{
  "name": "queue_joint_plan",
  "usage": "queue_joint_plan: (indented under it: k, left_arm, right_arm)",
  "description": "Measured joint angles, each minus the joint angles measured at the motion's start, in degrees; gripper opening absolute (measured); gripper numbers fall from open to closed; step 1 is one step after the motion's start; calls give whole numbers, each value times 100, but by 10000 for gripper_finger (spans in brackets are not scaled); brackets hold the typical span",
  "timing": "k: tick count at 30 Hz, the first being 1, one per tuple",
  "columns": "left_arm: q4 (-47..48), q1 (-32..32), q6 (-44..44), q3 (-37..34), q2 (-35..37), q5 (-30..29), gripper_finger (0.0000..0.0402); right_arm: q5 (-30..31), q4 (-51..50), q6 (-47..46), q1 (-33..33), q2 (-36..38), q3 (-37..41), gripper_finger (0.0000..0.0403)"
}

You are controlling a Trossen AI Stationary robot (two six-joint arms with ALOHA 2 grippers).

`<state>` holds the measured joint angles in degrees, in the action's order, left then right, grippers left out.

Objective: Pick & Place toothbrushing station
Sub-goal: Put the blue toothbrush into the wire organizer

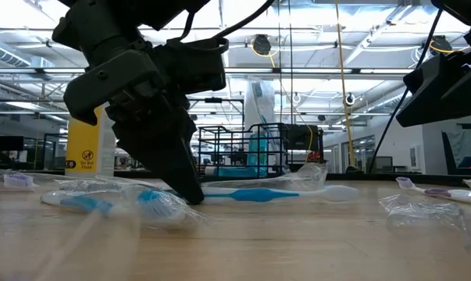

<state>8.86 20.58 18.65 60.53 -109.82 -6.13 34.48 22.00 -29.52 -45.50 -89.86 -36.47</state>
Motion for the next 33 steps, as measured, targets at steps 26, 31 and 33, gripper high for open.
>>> queue_joint_plan:
  k: [26, 31, 33]
  left_arm:
    - [-2299, 136, -382, -581, -13, -1115, 18]
    - [-4011, 184, -296, -1407, 70, -1383, 18]
    - [-4951, 209, -298, -1717, 91, -1500, 18]
  right_arm:
    - [338, 2, 9, -164, 0, 0, 194]
    - [940, 1, 119, -381, 0, 0, 194]
    - [1096, 13, 197, -396, 0, 2, 194]
